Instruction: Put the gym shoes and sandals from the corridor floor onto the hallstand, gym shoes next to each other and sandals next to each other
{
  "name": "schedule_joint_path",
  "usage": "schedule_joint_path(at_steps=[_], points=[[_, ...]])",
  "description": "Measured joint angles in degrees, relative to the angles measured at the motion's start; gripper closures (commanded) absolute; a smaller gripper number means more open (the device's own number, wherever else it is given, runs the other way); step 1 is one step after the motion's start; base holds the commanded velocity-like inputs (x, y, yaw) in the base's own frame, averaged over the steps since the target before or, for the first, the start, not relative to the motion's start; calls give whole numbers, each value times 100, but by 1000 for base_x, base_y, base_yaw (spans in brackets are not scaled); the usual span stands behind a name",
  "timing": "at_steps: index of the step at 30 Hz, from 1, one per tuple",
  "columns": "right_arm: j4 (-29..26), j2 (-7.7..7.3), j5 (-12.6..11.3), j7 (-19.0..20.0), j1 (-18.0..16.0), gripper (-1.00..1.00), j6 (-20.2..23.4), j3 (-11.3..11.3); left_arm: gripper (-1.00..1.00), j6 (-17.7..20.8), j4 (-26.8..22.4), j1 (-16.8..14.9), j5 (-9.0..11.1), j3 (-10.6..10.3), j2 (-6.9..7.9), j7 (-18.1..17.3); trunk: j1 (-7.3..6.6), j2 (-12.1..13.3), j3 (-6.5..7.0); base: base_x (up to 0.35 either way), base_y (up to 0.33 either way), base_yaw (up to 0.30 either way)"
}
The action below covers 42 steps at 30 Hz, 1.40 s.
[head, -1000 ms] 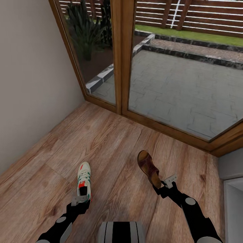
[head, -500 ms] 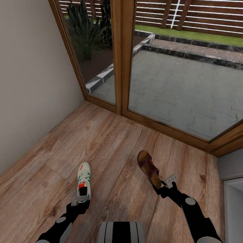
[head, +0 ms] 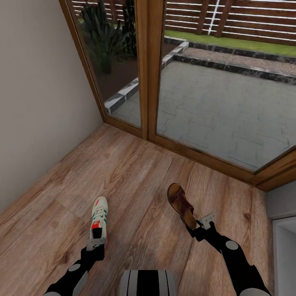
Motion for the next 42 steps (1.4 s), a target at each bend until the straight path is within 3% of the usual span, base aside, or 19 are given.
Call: schedule_joint_path(at_steps=[22,33,41,42], points=[[6,-6,8,1,0,100,-13,-1,100,2,-20,4,-12,-2,0,-39,0,0,0,0,0,0],[38,11,11,-7,7,100,-16,1,100,-1,-53,3,-14,-5,39,-35,-29,14,243,0,0,0],[20,-6,13,-17,8,100,-25,-19,100,-21,-48,94,-71,5,212,-30,-49,25,426,0,0,0],[265,-23,54,-45,42,100,-46,-29,100,-587,-245,483,-18,7,350,-7,-52,26,448,0,0,0]])
